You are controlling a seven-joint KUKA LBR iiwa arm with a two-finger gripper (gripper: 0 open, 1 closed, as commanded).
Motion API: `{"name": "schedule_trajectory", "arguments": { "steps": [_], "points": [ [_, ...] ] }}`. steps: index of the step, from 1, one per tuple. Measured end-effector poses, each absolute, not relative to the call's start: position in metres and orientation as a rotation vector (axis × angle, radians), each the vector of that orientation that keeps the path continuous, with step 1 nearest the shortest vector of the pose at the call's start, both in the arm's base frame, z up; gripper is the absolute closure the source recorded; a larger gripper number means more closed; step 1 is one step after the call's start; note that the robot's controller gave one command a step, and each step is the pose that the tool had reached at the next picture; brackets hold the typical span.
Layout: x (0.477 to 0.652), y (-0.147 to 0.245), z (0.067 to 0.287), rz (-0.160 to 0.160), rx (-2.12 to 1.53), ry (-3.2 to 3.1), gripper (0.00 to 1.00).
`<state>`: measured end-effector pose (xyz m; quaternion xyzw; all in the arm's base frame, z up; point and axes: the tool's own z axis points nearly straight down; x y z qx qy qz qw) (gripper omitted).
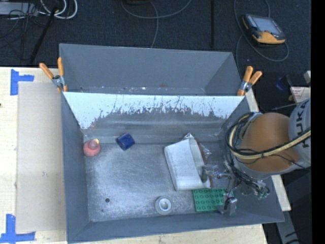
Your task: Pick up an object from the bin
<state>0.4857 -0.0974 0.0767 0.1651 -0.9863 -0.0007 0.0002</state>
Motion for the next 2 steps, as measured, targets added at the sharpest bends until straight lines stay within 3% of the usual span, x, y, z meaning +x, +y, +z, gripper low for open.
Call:
{"name": "schedule_trajectory", "arguments": {
  "steps": [1,2],
  "points": [
    [0.4778,-0.0734,0.0737,0.015,0.785,-3.067,0.0],
    [0.478,-0.0738,0.0751,0.016,0.785,-3.067,1.0]
  ]
}}
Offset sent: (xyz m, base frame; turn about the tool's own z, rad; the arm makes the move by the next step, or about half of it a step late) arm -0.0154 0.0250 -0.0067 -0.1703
